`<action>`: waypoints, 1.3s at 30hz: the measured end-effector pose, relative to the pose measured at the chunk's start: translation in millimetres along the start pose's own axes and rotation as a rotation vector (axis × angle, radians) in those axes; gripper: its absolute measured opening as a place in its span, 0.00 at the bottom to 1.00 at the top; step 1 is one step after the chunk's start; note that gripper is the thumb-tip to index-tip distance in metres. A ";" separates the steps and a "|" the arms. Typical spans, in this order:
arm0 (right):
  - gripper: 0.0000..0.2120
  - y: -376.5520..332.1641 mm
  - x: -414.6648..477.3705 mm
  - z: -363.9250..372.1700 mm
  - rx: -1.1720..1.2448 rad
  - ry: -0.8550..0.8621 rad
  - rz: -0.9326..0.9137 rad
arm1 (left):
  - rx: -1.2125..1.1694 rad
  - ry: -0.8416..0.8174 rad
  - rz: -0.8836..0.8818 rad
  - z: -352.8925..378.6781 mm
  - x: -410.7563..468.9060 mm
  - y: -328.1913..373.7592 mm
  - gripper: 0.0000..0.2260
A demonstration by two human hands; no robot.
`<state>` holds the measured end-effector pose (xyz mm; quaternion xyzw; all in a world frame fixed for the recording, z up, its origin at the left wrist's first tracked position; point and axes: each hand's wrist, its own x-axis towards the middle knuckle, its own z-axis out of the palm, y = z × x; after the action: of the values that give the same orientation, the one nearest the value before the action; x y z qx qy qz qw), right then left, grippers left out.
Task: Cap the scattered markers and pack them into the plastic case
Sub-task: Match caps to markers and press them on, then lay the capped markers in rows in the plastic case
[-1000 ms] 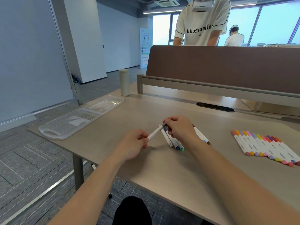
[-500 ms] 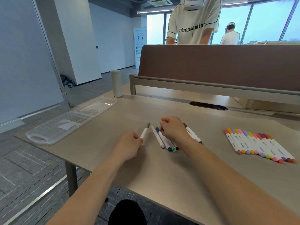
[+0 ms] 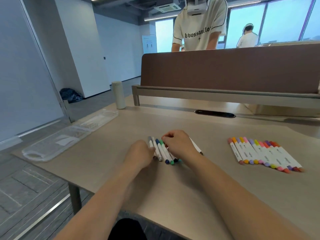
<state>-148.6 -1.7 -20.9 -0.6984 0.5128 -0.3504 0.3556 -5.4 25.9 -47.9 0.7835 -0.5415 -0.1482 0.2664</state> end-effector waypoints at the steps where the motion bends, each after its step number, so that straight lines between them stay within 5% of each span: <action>1: 0.11 0.4 -1.7 -2.1 0.002 -0.002 -0.003 | -0.008 -0.017 -0.001 -1.4 -1.3 0.8 0.18; 14: 0.08 -48.2 -13.3 51.9 0.071 -0.116 -0.038 | -0.307 0.152 -0.075 -92.5 -45.0 -38.4 0.13; 26: 0.10 -102.7 60.6 197.3 0.040 -0.274 -0.097 | -0.116 0.339 -0.136 -175.0 21.9 -157.5 0.12; 39: 0.19 -100.0 193.9 279.3 -0.559 -0.231 -0.278 | 0.056 0.172 -0.132 -165.6 123.1 -218.2 0.08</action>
<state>180.9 -128.5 -51.2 -0.8673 0.4453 -0.1599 0.1549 294.2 13.7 -32.2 0.8345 -0.4676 -0.0824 0.2796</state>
